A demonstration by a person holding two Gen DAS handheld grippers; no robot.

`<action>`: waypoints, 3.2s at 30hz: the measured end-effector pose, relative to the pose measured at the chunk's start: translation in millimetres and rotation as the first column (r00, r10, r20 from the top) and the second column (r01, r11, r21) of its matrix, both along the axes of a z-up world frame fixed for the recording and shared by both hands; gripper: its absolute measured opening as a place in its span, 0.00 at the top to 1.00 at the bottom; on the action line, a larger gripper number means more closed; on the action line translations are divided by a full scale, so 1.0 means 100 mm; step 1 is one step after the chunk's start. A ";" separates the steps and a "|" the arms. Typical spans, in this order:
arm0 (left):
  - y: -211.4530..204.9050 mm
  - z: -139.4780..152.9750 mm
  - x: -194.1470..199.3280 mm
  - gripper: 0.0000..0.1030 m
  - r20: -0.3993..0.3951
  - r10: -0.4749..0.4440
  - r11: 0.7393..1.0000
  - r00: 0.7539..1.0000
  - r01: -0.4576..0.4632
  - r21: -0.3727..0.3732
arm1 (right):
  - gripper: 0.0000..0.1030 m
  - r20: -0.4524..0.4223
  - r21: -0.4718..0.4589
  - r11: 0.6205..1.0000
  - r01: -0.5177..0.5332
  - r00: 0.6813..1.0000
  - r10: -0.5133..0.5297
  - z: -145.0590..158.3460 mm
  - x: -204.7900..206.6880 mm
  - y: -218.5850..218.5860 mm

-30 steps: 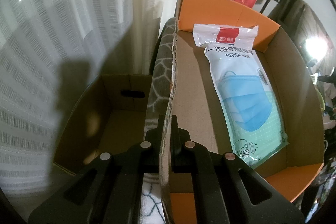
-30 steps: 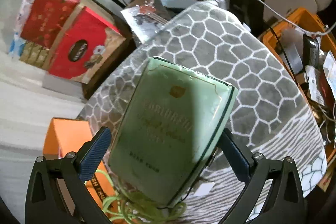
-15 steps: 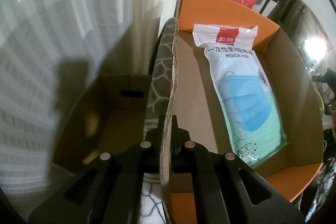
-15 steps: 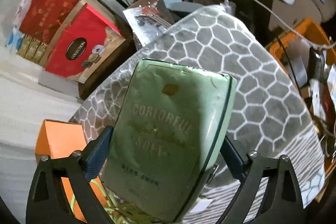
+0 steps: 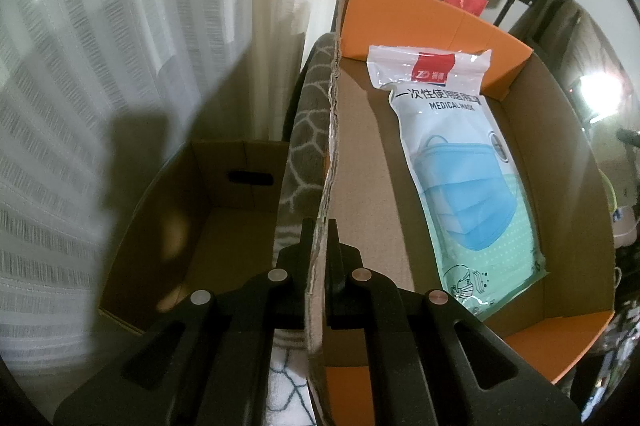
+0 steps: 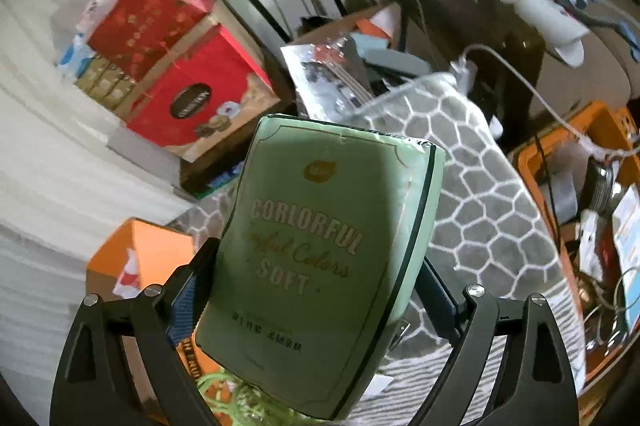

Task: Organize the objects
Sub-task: 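Grasp the green tissue pack on the blanket with the right gripper, then lower the tissue pack into the box beside the mask bag and release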

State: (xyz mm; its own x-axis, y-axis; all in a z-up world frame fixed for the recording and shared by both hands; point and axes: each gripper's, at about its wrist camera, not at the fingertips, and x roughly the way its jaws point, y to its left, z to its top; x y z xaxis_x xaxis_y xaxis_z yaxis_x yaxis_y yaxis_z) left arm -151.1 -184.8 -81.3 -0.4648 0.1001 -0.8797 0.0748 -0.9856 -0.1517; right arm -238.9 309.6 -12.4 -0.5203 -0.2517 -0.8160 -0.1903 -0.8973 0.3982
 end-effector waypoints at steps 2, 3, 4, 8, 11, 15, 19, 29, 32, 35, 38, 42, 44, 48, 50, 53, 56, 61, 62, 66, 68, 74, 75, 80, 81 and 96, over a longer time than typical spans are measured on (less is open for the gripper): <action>0.00 0.00 0.00 0.97 0.000 0.000 1.000 1.000 0.000 0.002 | 0.11 -0.020 0.015 0.999 -0.030 0.999 0.031 0.11 0.03 -0.06; 0.00 0.00 0.00 0.97 0.000 0.000 1.000 1.000 0.000 0.000 | 0.11 -0.031 0.024 0.998 -0.050 0.998 0.050 0.18 0.04 -0.10; 0.00 0.00 0.00 0.97 0.000 0.000 1.000 1.000 0.000 0.000 | 0.11 -0.039 0.029 0.997 -0.069 0.997 0.070 0.22 0.06 -0.15; 0.00 0.00 0.00 0.97 0.000 0.000 1.000 1.000 0.000 -0.001 | 0.11 -0.070 0.038 0.989 -0.143 0.987 0.145 0.41 0.14 -0.36; -0.01 0.00 0.00 0.97 0.000 0.000 1.000 1.000 0.000 0.000 | 0.11 -0.091 0.034 0.979 -0.200 0.975 0.202 0.53 0.19 -0.58; 0.00 0.00 0.00 0.97 0.000 0.001 1.000 1.000 -0.001 0.002 | 0.11 -0.108 0.019 0.959 -0.283 0.953 0.283 0.64 0.26 -0.92; 0.01 0.00 0.01 0.97 0.001 0.001 1.000 1.000 -0.001 0.003 | 0.11 -0.118 0.015 0.930 -0.368 0.923 0.368 0.69 0.34 -1.34; 0.02 -0.01 0.01 0.97 0.001 0.003 1.000 1.000 -0.003 0.006 | 0.11 -0.054 -0.013 0.862 -0.507 0.861 0.505 0.37 0.40 -2.23; 0.02 -0.01 0.01 0.97 0.001 0.003 1.000 1.000 -0.003 0.007 | 0.11 -0.027 -0.012 0.846 -0.533 0.846 0.532 0.22 0.42 -2.43; 0.02 -0.01 0.02 0.97 0.001 0.003 1.000 1.000 -0.003 0.006 | 0.11 -0.003 -0.026 0.831 -0.556 0.831 0.556 0.07 0.44 -2.62; 0.02 -0.01 0.02 0.97 0.001 0.005 1.000 1.000 -0.005 0.010 | 0.11 0.015 -0.027 0.812 -0.583 0.812 0.584 -0.06 0.47 -2.79; 0.03 -0.01 0.03 0.97 0.002 0.005 1.000 1.000 -0.005 0.014 | 0.11 0.030 -0.001 0.786 -0.618 0.786 0.617 -0.20 0.53 -3.03; 0.04 -0.01 0.04 0.97 0.002 0.005 1.000 1.000 -0.005 0.015 | 0.11 0.038 -0.001 0.779 -0.627 0.779 0.626 -0.26 0.54 -3.11; 0.02 -0.01 0.04 0.97 0.002 0.006 1.000 1.000 -0.006 0.021 | 0.11 0.045 0.016 0.766 -0.643 0.766 0.642 -0.36 0.57 -3.23; 0.02 -0.01 0.03 0.97 0.002 0.005 1.000 1.000 -0.005 0.022 | 0.11 0.049 0.034 0.764 -0.644 0.764 0.643 -0.38 0.57 -3.27; 0.01 -0.01 0.03 0.97 0.002 0.006 1.000 1.000 -0.006 0.023 | 0.11 0.051 0.050 0.764 -0.643 0.765 0.641 -0.36 0.53 -3.32; 0.01 -0.01 0.03 0.97 0.003 0.006 1.000 1.000 -0.006 0.026 | 0.11 0.047 0.063 0.770 -0.635 0.773 0.633 -0.32 0.44 -3.36; 0.00 -0.01 0.03 0.97 0.004 0.004 0.999 1.000 -0.004 0.032 | 0.11 0.048 0.083 0.784 -0.615 0.788 0.614 -0.26 0.22 -3.42; -0.01 -0.01 0.03 0.97 0.004 0.003 0.999 1.000 -0.003 0.034 | 0.11 0.051 0.080 0.789 -0.609 0.793 0.607 -0.26 0.16 -3.44; -0.02 0.00 0.04 0.97 0.001 -0.001 0.999 1.000 0.001 0.038 | 0.11 0.059 0.073 0.800 -0.596 0.803 0.593 -0.24 -0.01 -3.53; -0.03 -0.01 0.04 0.97 0.001 -0.003 0.999 1.000 0.002 0.041 | 0.11 0.064 0.086 0.805 -0.588 0.809 0.584 -0.25 -0.09 -3.59; -0.02 0.00 0.06 0.97 0.002 -0.006 0.999 1.000 0.006 0.039 | 0.11 0.072 0.117 0.810 -0.575 0.818 0.571 -0.31 -0.24 -3.75; -0.02 0.00 0.06 0.97 0.001 -0.007 0.999 1.000 0.007 0.039 | 0.11 0.067 0.118 0.811 -0.573 0.819 0.569 -0.32 -0.25 -3.75; -0.02 0.00 0.06 0.97 0.001 -0.007 0.999 1.000 0.007 0.035 | 0.09 0.038 0.123 0.821 -0.557 0.829 0.557 -0.37 -0.28 -3.82; -0.01 0.00 0.07 0.97 0.000 -0.008 0.999 1.000 0.008 0.034 | 0.08 0.036 0.119 0.822 -0.557 0.830 0.557 -0.37 -0.28 -3.82; -0.03 0.00 0.07 0.98 0.001 -0.009 0.999 1.000 0.009 0.034 | 0.08 -0.040 0.110 0.805 -0.583 0.807 0.590 0.10 0.08 -3.46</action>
State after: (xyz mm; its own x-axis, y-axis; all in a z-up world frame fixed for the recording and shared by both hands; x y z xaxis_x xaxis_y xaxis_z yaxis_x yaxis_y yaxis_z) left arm -143.7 -187.4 -81.3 -0.4628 0.1344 -0.8762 0.0663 -0.9804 -0.1854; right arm -230.6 -36.1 -2.0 -0.3525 -0.4562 -0.8171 0.4084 -0.8606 0.3043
